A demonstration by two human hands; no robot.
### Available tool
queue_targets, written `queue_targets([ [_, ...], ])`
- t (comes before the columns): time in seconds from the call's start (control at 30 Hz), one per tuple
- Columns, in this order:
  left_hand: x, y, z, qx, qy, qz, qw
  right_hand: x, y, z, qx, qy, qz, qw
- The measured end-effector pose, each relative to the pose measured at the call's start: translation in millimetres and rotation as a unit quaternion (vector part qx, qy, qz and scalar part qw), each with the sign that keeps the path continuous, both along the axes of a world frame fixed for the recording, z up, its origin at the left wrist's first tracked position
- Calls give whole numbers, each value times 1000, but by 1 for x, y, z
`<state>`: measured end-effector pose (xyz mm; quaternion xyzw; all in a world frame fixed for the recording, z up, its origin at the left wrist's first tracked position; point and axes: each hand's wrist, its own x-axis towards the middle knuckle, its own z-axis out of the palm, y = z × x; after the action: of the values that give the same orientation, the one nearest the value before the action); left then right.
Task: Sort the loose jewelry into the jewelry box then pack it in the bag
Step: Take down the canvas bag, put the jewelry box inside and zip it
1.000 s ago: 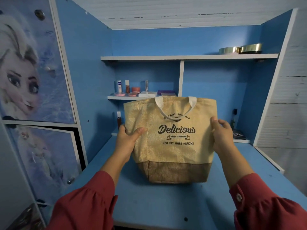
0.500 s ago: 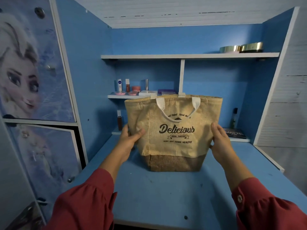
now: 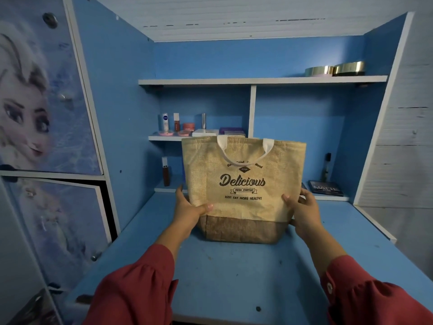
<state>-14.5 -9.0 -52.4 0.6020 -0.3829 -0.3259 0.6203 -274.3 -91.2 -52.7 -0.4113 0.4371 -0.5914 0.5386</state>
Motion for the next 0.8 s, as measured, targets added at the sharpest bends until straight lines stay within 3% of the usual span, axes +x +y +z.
queue_targets([
  [0.23, 4, 4, -3, 0, 9, -16, 1000, 0, -1, -7, 18, -41, -9, 999],
  [0.43, 0, 7, -4, 59, 77, -87, 991, 1, -2, -8, 41, -75, 48, 995],
  [0.8, -7, 3, -20, -10, 124, -64, 990, -2, -8, -1, 11, -109, -18, 994],
])
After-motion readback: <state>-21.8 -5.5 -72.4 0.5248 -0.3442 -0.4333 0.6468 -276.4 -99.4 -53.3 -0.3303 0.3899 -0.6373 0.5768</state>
